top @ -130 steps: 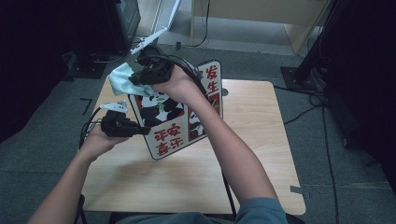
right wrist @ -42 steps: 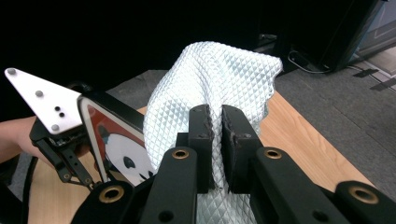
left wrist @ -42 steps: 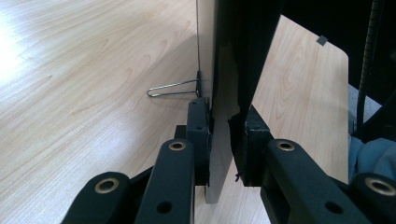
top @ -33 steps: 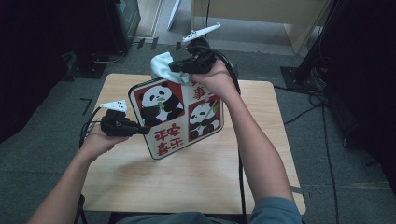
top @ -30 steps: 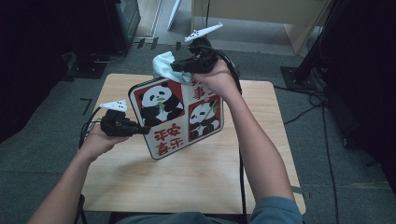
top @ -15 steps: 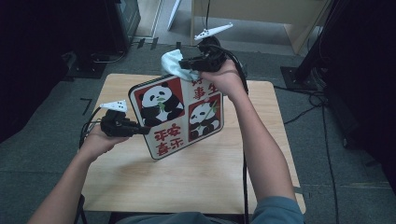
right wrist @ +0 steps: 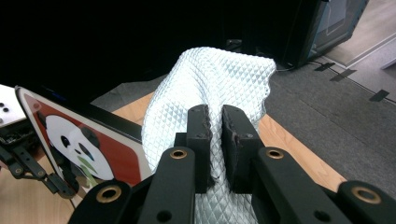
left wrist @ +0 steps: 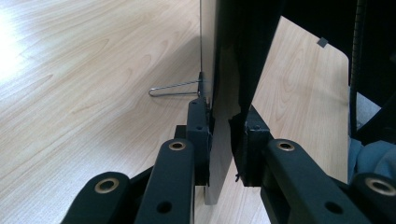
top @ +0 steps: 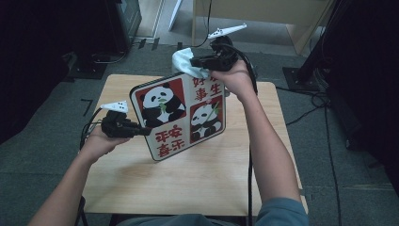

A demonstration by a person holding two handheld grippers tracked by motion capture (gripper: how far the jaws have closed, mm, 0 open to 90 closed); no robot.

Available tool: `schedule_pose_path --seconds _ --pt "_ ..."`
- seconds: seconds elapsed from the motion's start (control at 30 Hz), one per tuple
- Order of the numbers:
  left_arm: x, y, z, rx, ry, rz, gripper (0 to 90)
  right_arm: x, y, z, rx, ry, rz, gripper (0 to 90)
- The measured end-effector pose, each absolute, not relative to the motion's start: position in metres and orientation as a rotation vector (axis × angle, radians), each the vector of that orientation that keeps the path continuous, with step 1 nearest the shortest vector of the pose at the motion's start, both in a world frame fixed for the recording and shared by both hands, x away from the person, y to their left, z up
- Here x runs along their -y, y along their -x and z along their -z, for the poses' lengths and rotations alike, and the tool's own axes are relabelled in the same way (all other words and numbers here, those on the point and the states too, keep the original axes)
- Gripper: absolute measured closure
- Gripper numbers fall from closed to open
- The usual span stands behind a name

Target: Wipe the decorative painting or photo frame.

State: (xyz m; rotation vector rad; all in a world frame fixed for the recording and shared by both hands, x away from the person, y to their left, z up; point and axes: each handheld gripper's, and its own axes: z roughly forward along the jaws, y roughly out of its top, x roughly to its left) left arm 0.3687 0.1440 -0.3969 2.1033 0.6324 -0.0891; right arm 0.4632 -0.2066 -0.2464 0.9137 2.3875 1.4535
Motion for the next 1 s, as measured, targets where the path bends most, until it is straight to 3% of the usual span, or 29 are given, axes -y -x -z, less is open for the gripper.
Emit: schedule_pose_path --seconds 1.0 --pt "-0.144 -0.369 0.397 -0.632 -2.109 0.088 79.3 0.248 -0.47 0.245 -2.295 -1.025 -1.366 85.2"
